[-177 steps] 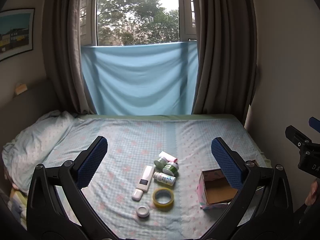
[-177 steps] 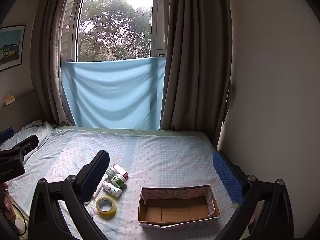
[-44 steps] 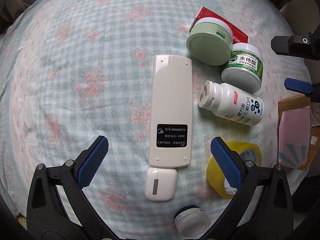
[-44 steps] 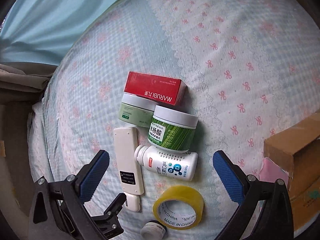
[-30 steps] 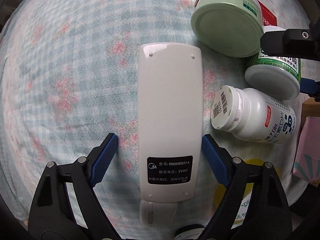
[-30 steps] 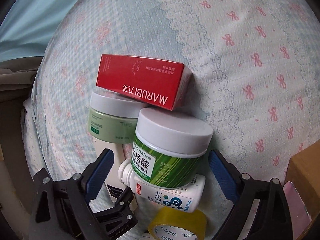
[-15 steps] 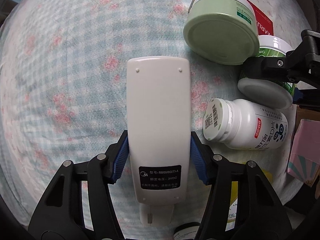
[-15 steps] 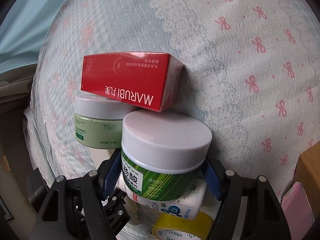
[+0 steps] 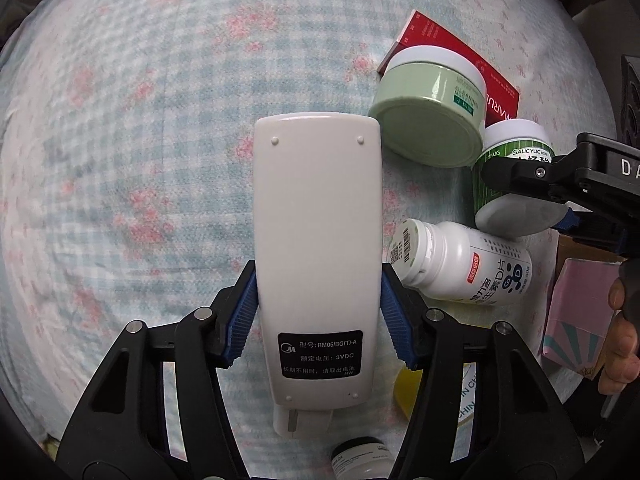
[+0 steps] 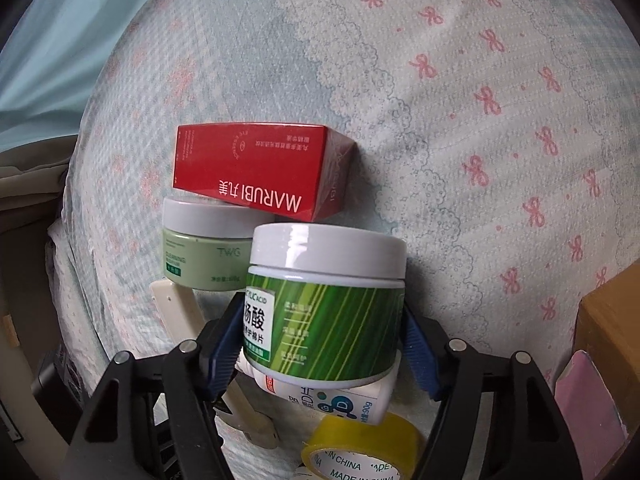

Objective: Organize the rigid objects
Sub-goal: 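Carry the remote with the left tool while the right tool carries the jar toward the box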

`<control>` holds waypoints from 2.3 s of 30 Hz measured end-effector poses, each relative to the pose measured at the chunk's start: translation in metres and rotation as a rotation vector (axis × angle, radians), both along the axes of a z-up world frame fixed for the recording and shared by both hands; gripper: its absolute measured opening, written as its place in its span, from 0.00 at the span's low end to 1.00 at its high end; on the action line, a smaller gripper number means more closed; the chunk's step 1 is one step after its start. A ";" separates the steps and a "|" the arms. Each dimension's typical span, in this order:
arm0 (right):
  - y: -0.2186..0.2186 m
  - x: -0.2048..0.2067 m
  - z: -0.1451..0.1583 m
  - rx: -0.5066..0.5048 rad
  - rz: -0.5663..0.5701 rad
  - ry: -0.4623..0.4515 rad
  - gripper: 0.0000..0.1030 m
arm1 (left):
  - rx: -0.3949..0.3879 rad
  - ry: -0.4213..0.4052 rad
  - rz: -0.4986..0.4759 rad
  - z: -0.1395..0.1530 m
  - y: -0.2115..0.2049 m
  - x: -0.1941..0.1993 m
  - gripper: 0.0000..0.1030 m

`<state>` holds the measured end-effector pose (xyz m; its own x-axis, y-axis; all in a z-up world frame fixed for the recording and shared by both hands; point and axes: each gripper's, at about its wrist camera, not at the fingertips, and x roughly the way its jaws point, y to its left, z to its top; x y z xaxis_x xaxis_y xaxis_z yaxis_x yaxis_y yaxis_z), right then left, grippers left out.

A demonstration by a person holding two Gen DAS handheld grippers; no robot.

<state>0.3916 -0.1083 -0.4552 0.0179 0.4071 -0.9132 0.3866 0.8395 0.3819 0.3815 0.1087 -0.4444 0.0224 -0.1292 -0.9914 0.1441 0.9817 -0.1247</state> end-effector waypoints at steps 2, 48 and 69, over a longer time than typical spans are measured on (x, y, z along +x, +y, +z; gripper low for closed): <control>-0.005 -0.003 0.003 0.001 -0.014 -0.007 0.65 | -0.009 -0.008 0.006 0.006 0.010 0.007 0.53; -0.250 -0.234 0.246 0.044 -0.241 -0.391 0.65 | -0.206 -0.331 -0.200 0.260 -0.225 -0.151 0.53; -0.384 -0.218 0.151 -0.013 -0.170 -0.226 0.65 | -0.037 -0.129 -0.504 0.121 -0.416 -0.143 0.53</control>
<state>0.1739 -0.4922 -0.3041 0.2886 0.3693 -0.8834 0.4281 0.7755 0.4640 0.2385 -0.3076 -0.3239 0.0697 -0.1907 -0.9792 0.6143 0.7816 -0.1085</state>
